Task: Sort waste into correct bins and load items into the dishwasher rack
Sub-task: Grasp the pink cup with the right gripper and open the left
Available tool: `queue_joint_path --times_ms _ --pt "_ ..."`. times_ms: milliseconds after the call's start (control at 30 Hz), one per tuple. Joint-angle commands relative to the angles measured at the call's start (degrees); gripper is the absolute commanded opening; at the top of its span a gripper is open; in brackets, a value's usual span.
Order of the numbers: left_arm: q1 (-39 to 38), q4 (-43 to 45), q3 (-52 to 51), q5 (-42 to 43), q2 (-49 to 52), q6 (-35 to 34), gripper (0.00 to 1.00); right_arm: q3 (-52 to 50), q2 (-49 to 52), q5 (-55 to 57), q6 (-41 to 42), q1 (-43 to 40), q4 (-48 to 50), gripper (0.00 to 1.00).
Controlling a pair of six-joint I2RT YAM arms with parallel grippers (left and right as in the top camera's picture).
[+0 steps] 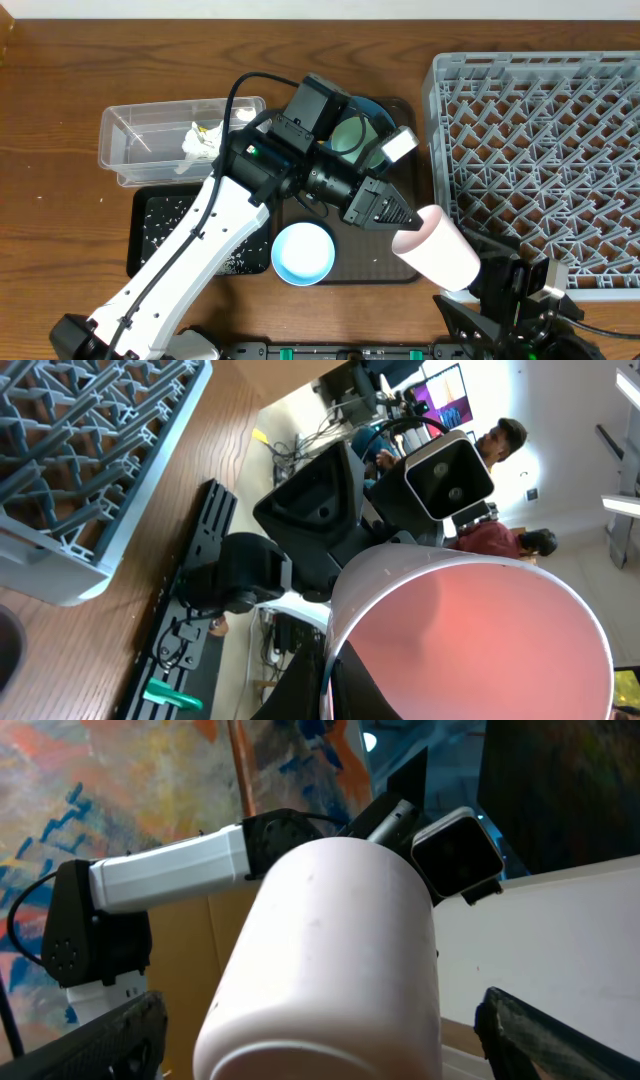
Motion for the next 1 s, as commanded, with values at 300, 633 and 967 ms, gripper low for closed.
queue_joint_path --times_ms 300,633,967 --pt "-0.24 0.63 -0.39 -0.39 0.15 0.92 0.07 3.26 12.9 -0.72 0.44 -0.37 10.99 0.82" --pt "-0.22 2.97 -0.39 -0.44 0.15 0.92 0.07 4.61 16.24 -5.25 0.46 -0.37 10.99 0.63" --pt "0.83 4.81 -0.39 -13.84 0.15 -2.64 0.17 4.61 16.28 -5.14 -0.48 -0.39 8.28 0.55"
